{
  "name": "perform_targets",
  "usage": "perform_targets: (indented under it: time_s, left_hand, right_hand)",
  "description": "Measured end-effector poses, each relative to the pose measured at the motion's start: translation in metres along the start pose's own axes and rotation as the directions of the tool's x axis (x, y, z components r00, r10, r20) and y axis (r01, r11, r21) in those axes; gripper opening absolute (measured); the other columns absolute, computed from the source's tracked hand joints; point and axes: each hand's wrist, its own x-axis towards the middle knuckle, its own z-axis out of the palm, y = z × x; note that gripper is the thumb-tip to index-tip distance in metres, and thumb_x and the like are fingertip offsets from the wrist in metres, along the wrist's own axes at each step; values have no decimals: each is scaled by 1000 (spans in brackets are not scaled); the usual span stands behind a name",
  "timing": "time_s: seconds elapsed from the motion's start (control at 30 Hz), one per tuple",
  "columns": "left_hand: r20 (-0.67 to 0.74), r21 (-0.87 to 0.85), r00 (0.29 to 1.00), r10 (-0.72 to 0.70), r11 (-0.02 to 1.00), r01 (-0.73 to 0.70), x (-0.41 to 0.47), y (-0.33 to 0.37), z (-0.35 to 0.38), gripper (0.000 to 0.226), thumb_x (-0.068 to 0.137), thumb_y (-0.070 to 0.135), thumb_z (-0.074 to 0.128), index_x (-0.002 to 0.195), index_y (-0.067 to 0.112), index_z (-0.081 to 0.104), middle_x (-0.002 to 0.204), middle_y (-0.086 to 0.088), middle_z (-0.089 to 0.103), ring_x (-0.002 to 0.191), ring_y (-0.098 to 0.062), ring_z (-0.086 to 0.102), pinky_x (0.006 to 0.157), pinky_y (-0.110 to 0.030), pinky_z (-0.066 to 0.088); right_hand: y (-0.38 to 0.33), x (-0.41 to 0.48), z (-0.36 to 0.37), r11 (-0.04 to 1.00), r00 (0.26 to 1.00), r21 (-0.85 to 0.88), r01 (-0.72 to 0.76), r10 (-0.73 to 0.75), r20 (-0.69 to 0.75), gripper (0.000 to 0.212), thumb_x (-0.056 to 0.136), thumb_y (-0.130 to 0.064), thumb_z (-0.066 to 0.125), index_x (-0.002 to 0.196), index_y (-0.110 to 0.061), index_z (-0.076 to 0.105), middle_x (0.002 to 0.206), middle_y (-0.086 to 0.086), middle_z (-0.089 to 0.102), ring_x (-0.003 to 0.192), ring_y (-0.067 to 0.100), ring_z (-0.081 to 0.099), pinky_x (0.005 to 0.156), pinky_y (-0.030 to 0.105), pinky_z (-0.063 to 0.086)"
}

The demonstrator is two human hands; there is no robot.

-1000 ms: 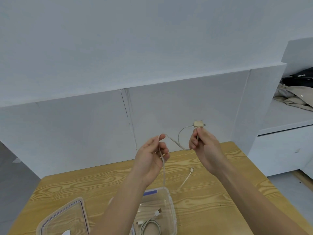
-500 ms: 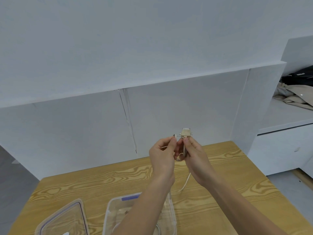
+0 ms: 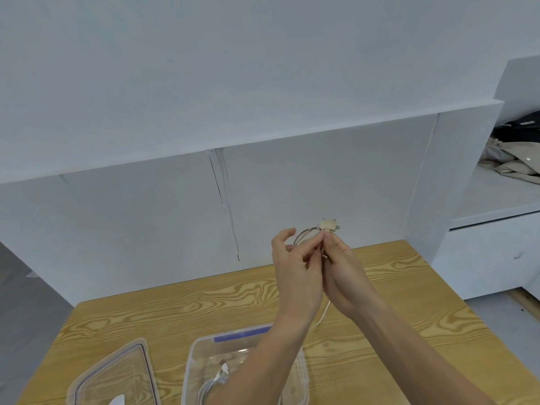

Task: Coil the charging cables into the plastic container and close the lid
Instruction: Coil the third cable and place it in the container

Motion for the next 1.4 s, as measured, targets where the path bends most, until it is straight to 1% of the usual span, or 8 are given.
perform_targets:
  time_s: [0.13,0.37,0.57,0.7,0.87,1.07,1.23,1.4]
  left_hand:
    - [-35,3,995,-94,996,94,-1,-9,-12,35,81,27,72,109,42,58,123,16,28,94,-2,50,73,-7,43]
    - [242,-177,921,-306,919,352,-1,-29,-41,22,80,34,72,100,28,65,83,3,58,55,-9,43,48,-20,36]
    - [336,-98,897,-286,937,335,10,-17,-38,29,90,43,56,92,16,66,73,5,63,47,-11,41,42,-17,33]
    - [263,-16,929,-258,962,272,19,-15,-34,34,90,31,56,78,0,63,78,-13,70,41,-13,43,45,-23,36]
    - [237,72,935,-264,964,254,20,-23,-33,30,95,23,42,82,8,64,71,-9,69,39,-14,48,44,-21,38]
    - [258,-122,896,-361,908,400,21,-26,-35,23,95,19,39,93,9,60,65,-10,67,39,-21,48,38,-24,29]
    - [296,-127,855,-426,870,477,22,-27,-38,25,95,24,43,92,7,60,59,-10,65,36,-18,41,36,-20,27]
    - [381,-35,852,-359,915,402,20,-37,-48,37,87,41,61,65,12,58,45,1,40,39,-11,30,38,-16,26]
  right_hand:
    - [-11,6,1,989,997,139,42,-33,-64,32,103,-24,31,78,-10,46,63,5,46,59,18,51,67,32,51]
    - [-31,8,-10,987,997,156,41,-29,-76,34,103,-26,30,74,-12,42,56,-2,35,46,12,33,47,24,39]
    - [-28,6,-6,998,997,54,-33,30,67,33,103,-26,31,75,-13,42,57,-2,33,46,11,31,47,23,36]
    - [-24,4,-2,999,993,0,-48,48,105,32,101,-28,34,75,-12,44,57,-2,33,47,12,33,50,24,37]
    - [-29,3,-5,997,992,44,-67,62,111,32,101,-29,36,78,-11,49,58,-2,33,49,14,35,57,27,44]
    - [-23,2,-7,986,989,125,-112,98,109,31,99,-25,38,76,-8,50,56,0,35,51,16,41,69,33,43]
    - [-18,3,-6,983,989,150,-110,94,110,30,98,-24,39,74,-9,49,54,-1,32,48,14,37,58,28,42]
    - [-19,10,-13,984,998,169,-59,56,24,33,102,-28,35,74,-13,45,52,-7,28,40,7,24,40,20,27]
